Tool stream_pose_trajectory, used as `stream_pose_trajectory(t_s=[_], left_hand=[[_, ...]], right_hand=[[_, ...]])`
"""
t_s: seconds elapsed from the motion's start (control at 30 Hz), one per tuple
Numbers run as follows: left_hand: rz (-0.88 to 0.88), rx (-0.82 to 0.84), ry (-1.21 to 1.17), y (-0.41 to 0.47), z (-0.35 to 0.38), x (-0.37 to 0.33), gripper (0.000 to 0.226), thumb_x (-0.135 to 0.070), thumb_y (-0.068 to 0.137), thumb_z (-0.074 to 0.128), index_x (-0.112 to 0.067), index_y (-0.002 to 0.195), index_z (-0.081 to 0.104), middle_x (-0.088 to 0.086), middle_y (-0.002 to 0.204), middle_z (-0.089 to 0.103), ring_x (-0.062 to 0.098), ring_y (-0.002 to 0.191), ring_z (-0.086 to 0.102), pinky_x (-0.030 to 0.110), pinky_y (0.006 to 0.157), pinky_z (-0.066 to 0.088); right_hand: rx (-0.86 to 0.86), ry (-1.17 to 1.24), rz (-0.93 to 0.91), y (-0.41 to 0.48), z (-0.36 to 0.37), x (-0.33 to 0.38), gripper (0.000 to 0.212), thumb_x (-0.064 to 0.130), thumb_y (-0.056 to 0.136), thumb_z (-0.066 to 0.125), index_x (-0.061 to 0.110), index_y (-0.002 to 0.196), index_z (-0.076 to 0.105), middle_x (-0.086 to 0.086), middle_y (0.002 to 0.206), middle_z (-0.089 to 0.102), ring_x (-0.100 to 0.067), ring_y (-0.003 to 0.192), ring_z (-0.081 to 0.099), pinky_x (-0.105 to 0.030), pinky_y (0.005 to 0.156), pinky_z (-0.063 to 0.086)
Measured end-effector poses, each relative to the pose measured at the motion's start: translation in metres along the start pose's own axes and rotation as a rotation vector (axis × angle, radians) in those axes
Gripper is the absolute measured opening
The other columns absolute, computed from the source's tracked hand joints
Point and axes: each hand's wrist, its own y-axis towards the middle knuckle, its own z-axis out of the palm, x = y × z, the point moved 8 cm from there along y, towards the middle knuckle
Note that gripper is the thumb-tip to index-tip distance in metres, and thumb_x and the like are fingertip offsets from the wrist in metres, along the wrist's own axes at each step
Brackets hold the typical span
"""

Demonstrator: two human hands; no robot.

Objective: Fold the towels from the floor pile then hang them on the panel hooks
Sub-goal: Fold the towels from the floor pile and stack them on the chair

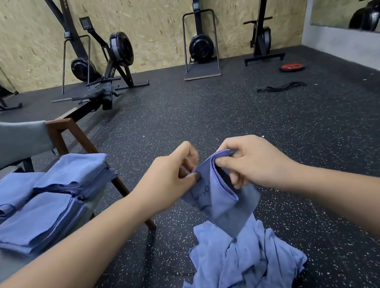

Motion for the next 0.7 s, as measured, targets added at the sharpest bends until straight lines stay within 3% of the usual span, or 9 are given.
stream_pose_trajectory(t_s=[0.13,0.23,0.33,0.47,0.6,0.7], left_hand=[[0.065,-0.017,0.066,0.001,-0.002,-0.004,0.02,-0.009,0.096,0.07,-0.029,0.095,0.068,-0.014,0.083,0.07,0.006,0.073,0.064,0.015,0.065,0.045],[0.143,-0.08,0.123,0.002,-0.004,-0.014,0.028,-0.006,0.087,0.067,-0.031,0.091,0.079,-0.012,0.089,0.072,0.008,0.081,0.068,0.023,0.078,0.05],[0.128,-0.133,0.094,0.001,-0.005,-0.025,0.017,-0.03,0.085,0.062,-0.03,0.089,0.079,-0.011,0.089,0.07,0.008,0.082,0.067,0.025,0.079,0.05],[0.089,-0.143,0.189,0.003,0.001,-0.027,0.039,-0.064,0.083,0.068,-0.025,0.083,0.067,-0.009,0.083,0.057,0.008,0.076,0.058,0.024,0.069,0.044],[0.067,-0.127,0.275,0.007,-0.001,-0.022,0.02,-0.049,0.078,0.059,-0.03,0.08,0.065,-0.011,0.079,0.056,0.013,0.074,0.058,0.035,0.07,0.05],[0.07,-0.093,0.28,0.01,-0.007,-0.013,0.024,-0.048,0.082,0.059,-0.028,0.081,0.072,-0.01,0.075,0.064,0.01,0.073,0.062,0.035,0.074,0.053]], right_hand=[[-0.075,-0.167,-0.087,0.002,-0.019,0.002,0.012,0.029,0.095,0.077,0.022,0.086,0.073,-0.004,0.057,0.066,-0.013,0.048,0.055,-0.027,0.056,0.045],[-0.115,-0.232,-0.127,0.001,-0.023,0.005,0.017,0.034,0.092,0.079,0.023,0.081,0.072,0.008,0.053,0.052,-0.005,0.052,0.042,-0.028,0.056,0.034],[-0.128,-0.198,-0.165,-0.001,-0.021,0.009,0.021,0.035,0.093,0.079,0.021,0.08,0.069,0.011,0.057,0.049,-0.005,0.057,0.04,-0.031,0.058,0.034],[-0.115,-0.153,-0.215,-0.004,-0.015,0.017,0.019,0.033,0.092,0.081,0.023,0.081,0.07,0.007,0.072,0.057,-0.005,0.065,0.045,-0.027,0.062,0.037],[-0.114,-0.187,-0.239,-0.005,-0.016,0.019,0.017,0.027,0.095,0.079,0.023,0.083,0.068,0.012,0.073,0.057,-0.003,0.066,0.049,-0.016,0.063,0.035],[-0.095,-0.182,-0.215,-0.002,-0.021,0.009,0.017,0.025,0.098,0.076,0.022,0.084,0.067,0.017,0.064,0.055,-0.003,0.061,0.046,-0.017,0.06,0.034]])
